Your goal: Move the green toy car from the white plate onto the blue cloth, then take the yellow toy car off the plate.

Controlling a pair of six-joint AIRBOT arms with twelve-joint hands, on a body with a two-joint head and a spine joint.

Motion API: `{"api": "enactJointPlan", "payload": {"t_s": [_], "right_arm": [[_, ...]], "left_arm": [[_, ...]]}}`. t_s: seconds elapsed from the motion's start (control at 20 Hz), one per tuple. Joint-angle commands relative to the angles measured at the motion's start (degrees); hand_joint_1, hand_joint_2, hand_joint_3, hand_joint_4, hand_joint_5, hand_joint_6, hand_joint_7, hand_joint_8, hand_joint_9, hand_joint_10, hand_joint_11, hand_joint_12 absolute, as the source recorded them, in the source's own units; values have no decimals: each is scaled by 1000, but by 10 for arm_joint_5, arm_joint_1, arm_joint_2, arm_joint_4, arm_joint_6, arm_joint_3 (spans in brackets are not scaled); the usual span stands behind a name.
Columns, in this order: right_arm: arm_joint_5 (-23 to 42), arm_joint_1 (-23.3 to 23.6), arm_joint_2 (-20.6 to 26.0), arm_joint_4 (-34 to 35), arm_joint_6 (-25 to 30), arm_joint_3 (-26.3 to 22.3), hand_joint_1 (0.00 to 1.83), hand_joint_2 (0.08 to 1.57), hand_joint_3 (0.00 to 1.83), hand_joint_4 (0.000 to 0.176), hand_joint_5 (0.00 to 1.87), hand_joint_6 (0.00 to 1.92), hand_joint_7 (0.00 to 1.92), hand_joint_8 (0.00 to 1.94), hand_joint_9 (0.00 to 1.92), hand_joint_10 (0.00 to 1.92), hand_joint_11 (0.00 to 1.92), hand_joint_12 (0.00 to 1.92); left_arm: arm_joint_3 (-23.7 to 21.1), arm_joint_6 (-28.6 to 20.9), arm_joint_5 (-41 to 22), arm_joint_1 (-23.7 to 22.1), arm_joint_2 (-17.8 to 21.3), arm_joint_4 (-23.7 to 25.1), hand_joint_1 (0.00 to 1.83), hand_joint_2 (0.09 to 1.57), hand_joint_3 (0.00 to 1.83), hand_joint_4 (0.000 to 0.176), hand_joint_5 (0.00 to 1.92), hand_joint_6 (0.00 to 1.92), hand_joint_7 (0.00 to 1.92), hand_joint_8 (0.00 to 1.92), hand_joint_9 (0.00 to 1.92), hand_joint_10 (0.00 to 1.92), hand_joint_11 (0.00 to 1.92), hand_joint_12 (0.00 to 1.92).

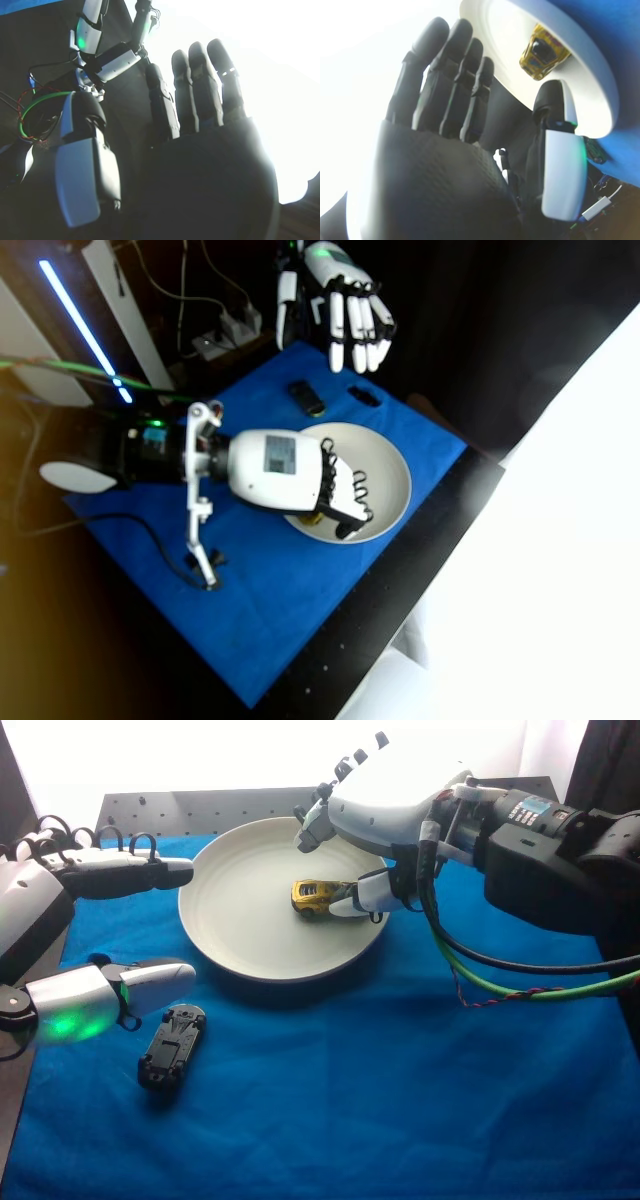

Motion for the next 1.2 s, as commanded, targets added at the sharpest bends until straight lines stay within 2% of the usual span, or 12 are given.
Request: {"api": "enactJointPlan", "payload": {"t_s": [0.0, 0.15, 0.2, 0.25, 0.4, 0.5, 0.55, 0.6, 0.7, 0.8, 1.0, 1.15], "right_arm": [[66, 9, -2, -1, 0, 0, 894, 1023, 0, 0, 733, 6, 790, 6, 773, 250, 404, 1412], [66, 8, -6, -1, 0, 3, 895, 1017, 0, 0, 702, 0, 788, 2, 787, 230, 430, 1385], [66, 8, -7, -1, 0, 4, 894, 1014, 0, 0, 692, 0, 775, 0, 773, 214, 393, 1397], [65, 7, -9, -1, 0, 5, 895, 1015, 0, 0, 687, 0, 741, 0, 743, 199, 363, 1418], [63, 4, -15, -1, 0, 9, 897, 1011, 0, 0, 654, 0, 580, 6, 605, 105, 234, 1432], [62, 4, -17, -1, 0, 10, 893, 1022, 1, 0, 639, 2, 594, 4, 605, 68, 228, 1363], [61, 3, -19, -1, 0, 11, 905, 1028, 1, 0, 582, 0, 679, 25, 722, 106, 314, 1383], [61, 2, -20, -1, 0, 12, 896, 1029, 0, 0, 663, 25, 781, 50, 810, 159, 371, 1493], [59, 1, -23, -1, 0, 14, 898, 1040, 0, 0, 740, 21, 810, 26, 794, 198, 348, 1520], [59, -2, -24, -1, 0, 14, 892, 1039, 0, 0, 748, 0, 847, 1, 736, 423, 402, 1492], [58, -5, -27, -1, 0, 19, 924, 1041, 0, 0, 720, 5, 822, 0, 738, 361, 369, 1507], [57, -7, -31, 2, 0, 24, 879, 1029, 0, 0, 695, 3, 805, 0, 731, 346, 363, 1427]], "left_arm": [[2, -1, -76, -3, -3, 9, 572, 1079, 2, 101, 593, 1, 474, 1, 427, 11, 0, 1230], [2, -1, -78, -3, -3, 9, 532, 1073, 0, 112, 593, 1, 463, 0, 411, 3, 0, 1184], [1, -1, -78, -3, -3, 9, 554, 1075, 0, 106, 598, 3, 464, 1, 408, 1, 0, 1180], [1, -1, -79, -3, -3, 9, 545, 1070, 0, 120, 598, 3, 469, 3, 411, 3, 0, 1177], [1, -1, -80, -3, -2, 9, 565, 1079, 1, 97, 600, 2, 480, 5, 432, 11, 0, 1227], [1, -1, -80, -3, -2, 9, 570, 1090, 2, 100, 597, 0, 474, 2, 437, 13, 0, 1281], [1, -1, -80, -3, -2, 9, 566, 1088, 1, 115, 595, 0, 470, 0, 431, 10, 0, 1254], [1, -1, -80, -3, -2, 9, 575, 1088, 0, 123, 598, 1, 469, 0, 429, 9, 0, 1230], [1, -1, -81, -3, -2, 9, 578, 1082, 0, 134, 601, 2, 466, 0, 422, 5, 0, 1193], [0, -1, -82, -3, -2, 9, 585, 1085, 0, 132, 604, 3, 474, 3, 431, 7, 0, 1198], [0, -1, -83, -3, -2, 9, 595, 1079, 0, 127, 607, 3, 485, 5, 434, 7, 0, 1206], [0, -1, -84, -3, -2, 9, 606, 1080, 0, 142, 610, 2, 473, 0, 413, 0, 0, 1108]]}}
